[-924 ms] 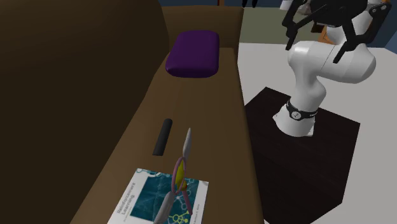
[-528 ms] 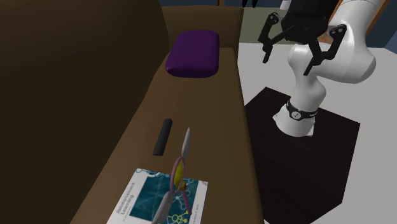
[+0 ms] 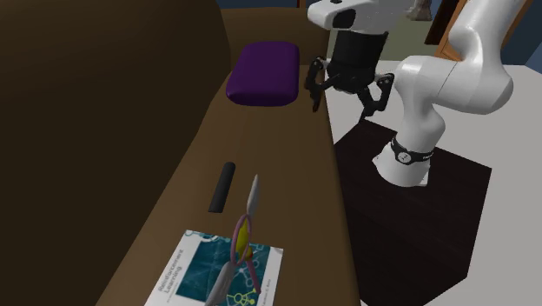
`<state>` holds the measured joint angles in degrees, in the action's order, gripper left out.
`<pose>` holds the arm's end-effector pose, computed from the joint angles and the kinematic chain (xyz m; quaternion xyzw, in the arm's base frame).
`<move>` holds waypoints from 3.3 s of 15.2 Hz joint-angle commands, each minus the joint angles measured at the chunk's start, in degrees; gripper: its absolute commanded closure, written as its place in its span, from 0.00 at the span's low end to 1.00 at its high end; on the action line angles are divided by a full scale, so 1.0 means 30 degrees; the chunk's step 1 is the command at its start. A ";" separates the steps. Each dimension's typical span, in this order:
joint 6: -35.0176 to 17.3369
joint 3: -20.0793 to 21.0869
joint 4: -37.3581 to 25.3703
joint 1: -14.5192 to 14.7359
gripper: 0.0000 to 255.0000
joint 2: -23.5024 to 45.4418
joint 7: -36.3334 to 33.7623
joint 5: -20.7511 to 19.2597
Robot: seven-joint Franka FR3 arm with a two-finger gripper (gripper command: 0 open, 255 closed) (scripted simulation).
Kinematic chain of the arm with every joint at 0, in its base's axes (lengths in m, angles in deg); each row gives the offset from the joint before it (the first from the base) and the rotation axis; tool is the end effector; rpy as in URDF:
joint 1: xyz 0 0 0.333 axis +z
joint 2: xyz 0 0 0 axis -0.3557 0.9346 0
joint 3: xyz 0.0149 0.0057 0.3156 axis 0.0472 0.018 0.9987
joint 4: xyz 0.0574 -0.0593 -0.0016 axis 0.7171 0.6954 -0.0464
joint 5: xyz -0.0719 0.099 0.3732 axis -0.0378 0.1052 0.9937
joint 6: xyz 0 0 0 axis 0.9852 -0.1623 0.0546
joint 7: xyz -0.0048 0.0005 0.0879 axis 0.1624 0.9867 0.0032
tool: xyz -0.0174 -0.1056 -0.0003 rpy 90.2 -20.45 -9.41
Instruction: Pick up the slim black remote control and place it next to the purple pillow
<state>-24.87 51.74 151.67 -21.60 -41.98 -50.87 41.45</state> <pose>0.3369 -0.1185 0.4959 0.9932 0.1118 0.0174 0.0266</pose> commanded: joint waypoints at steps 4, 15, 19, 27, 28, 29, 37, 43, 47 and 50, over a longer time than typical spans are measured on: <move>-0.2958 -0.2072 -0.0082 0.0003 0.00 0.2797 0.2503 -0.0728; -0.8785 -0.6220 -0.2599 0.1025 0.00 1.1094 0.9434 0.1667; -1.0163 -0.6721 -0.4362 0.0890 0.00 1.4770 1.3002 0.4637; -1.1058 -0.4688 -0.9303 -0.2098 0.00 2.1555 1.8698 0.9496; -1.1061 -0.4495 -0.9719 -0.2357 0.00 2.1993 1.8960 0.9679; -1.1233 -0.4378 -0.9743 -0.2459 0.00 2.2199 1.9047 0.9810; -1.2308 -0.3642 -1.0005 -0.3087 0.00 2.3600 1.9627 1.0689; -1.2304 -0.3643 -1.0008 -0.3086 0.00 2.3600 1.9625 1.0687; -1.2285 -0.3641 -1.0040 -0.3089 1.00 2.3614 1.9620 1.0687; -1.2287 -0.3635 -1.0053 -0.3080 1.00 2.3627 1.9605 1.0689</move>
<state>-61.47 40.82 121.58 -30.81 28.66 7.96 73.49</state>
